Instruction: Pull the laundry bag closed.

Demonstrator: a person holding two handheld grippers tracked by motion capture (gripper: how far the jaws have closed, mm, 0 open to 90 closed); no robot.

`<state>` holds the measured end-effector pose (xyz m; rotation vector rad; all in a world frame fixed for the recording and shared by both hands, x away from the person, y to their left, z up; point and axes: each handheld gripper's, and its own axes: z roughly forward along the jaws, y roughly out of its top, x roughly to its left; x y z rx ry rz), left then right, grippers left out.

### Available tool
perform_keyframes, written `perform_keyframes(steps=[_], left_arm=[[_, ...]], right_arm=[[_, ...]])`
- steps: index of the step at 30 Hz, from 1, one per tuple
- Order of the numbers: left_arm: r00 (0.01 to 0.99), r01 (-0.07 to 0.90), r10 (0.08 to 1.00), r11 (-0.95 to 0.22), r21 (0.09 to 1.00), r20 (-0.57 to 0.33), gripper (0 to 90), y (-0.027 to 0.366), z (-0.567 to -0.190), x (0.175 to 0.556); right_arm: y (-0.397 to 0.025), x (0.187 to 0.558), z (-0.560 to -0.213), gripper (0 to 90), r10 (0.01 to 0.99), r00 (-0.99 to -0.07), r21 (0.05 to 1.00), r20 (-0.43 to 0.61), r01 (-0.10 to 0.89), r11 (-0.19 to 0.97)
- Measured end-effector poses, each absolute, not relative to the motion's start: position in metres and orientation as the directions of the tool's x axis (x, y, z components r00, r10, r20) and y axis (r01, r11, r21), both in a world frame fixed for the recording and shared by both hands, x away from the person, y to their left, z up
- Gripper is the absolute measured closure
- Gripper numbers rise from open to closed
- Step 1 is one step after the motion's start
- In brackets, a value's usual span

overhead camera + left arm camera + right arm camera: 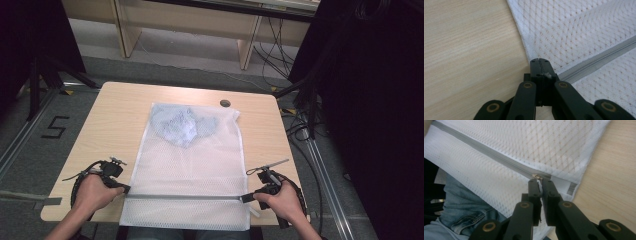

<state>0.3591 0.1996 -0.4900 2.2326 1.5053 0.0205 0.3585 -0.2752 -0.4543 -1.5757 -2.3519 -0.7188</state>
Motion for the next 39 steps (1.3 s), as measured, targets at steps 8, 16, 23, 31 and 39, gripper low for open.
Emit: perform_keyframes(steps=[8, 16, 23, 31, 39], left_arm=[[0.403, 0.880, 0.885, -0.304, 0.366, -0.232, 89.9, 0.199, -0.490, 0.359], [0.403, 0.879, 0.885, -0.304, 0.366, -0.232, 90.0, 0.199, -0.490, 0.359], [0.403, 0.879, 0.885, -0.304, 0.368, -0.232, 90.0, 0.199, -0.490, 0.359], [0.405, 0.878, 0.884, -0.304, 0.370, -0.235, 89.9, 0.200, -0.490, 0.359], [0.441, 0.858, 0.870, -0.338, 0.387, -0.219, 89.8, 0.203, -0.491, 0.360]], right_arm=[[-0.280, 0.360, -0.456, 86.8, 0.804, -0.401, 0.266, 0.440, 0.913, 0.310], [-0.280, 0.358, -0.456, 86.8, 0.824, -0.326, 0.214, 0.464, 0.943, 0.253], [-0.284, 0.360, -0.459, 86.8, 0.836, -0.338, 0.220, 0.432, 0.938, 0.266], [-0.286, 0.360, -0.460, 86.7, 0.816, -0.351, 0.203, 0.458, 0.936, 0.289], [-0.285, 0.357, -0.458, 82.1, 0.842, -0.288, 0.221, 0.456, 0.953, 0.207]])
